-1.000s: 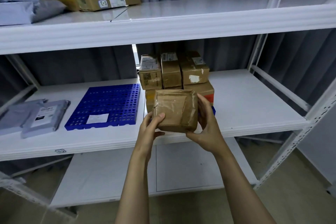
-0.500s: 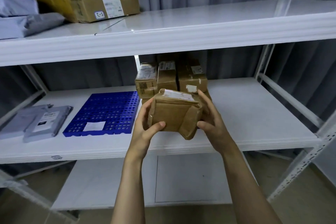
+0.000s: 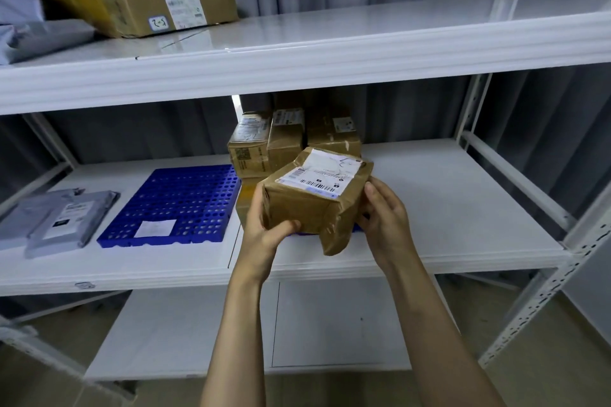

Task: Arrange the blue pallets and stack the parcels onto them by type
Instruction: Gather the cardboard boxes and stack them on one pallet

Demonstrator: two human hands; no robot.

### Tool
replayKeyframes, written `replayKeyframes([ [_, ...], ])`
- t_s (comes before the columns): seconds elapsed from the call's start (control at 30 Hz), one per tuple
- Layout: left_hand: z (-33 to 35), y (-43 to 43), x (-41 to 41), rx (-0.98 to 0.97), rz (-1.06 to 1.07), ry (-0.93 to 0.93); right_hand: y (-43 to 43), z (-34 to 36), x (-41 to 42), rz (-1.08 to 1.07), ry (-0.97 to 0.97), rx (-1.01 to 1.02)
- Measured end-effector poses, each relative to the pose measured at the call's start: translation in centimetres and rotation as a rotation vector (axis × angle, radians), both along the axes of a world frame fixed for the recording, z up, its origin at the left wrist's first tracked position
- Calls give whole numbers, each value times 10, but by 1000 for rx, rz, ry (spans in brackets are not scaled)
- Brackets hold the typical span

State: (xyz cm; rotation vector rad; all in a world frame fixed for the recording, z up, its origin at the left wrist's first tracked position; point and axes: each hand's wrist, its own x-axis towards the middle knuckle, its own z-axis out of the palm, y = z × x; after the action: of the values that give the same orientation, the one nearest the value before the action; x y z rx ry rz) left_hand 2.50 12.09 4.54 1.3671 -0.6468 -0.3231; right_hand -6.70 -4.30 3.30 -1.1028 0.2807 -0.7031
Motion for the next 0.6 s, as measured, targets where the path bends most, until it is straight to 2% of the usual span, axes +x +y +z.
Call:
replayKeyframes([
  [0.2, 4, -19, -8, 86, 27, -153, -9, 3, -2, -35, 111, -58],
  [0.27, 2, -26, -9, 90, 19, -194, -11, 5, -4, -32, 139, -14],
  [0.37, -2, -35, -11, 85, 21, -244, -13, 8, -7, -7, 148, 35],
  [0.6, -5, -53, -11, 90, 67, -339, -15, 13, -11, -11, 112, -57],
])
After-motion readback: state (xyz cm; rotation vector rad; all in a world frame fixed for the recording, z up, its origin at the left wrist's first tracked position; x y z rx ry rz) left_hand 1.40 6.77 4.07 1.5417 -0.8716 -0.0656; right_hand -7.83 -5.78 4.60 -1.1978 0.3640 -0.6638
